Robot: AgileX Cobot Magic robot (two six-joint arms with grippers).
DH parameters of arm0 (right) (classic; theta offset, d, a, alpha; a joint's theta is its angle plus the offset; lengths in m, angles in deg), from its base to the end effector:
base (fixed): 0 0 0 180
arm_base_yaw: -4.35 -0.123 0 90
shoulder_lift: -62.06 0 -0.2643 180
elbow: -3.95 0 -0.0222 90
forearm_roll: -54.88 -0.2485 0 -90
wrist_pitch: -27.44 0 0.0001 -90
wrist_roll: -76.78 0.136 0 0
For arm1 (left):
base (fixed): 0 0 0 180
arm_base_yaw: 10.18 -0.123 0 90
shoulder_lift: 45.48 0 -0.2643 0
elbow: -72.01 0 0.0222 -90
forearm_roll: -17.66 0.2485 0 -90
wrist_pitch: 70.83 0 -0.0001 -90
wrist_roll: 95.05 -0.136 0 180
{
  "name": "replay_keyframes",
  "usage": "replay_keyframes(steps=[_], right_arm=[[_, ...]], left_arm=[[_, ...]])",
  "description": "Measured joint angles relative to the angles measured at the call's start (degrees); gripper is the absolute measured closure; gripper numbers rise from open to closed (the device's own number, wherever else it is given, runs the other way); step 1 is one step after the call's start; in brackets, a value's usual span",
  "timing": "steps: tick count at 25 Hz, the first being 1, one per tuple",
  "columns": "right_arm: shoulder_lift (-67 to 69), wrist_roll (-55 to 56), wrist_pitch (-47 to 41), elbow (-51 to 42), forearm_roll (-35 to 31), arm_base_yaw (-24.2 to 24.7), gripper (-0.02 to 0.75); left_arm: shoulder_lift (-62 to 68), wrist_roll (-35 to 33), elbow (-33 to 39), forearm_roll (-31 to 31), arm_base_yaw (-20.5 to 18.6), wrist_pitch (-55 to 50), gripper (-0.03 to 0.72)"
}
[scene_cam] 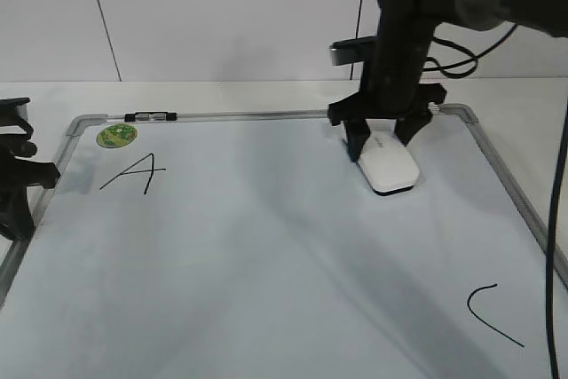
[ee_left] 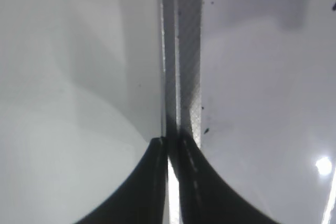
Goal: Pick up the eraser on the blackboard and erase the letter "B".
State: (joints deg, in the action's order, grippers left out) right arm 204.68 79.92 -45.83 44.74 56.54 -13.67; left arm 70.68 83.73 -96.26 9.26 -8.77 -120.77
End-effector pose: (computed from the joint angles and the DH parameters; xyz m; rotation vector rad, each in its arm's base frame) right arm 0.4475 0.1416 0.1188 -0.4061 3.0252 -0.0182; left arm 0.3315 -0.0234 0.0901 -0.0719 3.0981 -0.1769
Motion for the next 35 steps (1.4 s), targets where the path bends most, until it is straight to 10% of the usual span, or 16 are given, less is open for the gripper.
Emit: replay_keyframes(steps=[8,26,35], right_arm=[[0.47,0.6,1.54,0.51,-1.66,-4.5,0.201],[0.47,2.16,2.97,0.53,-3.6,12.02,0.201],[0.47,2.05,2.97,0.53,-3.89,8.69,0.201]], left_arm=[[0.0,0.0,0.0,0.03,0.0,-0.55,0.65],[0.0,0.0,0.0,0.03,0.0,-0.55,0.65],[0.0,0.0,-0.13,0.4,0.0,-1.43,0.65]])
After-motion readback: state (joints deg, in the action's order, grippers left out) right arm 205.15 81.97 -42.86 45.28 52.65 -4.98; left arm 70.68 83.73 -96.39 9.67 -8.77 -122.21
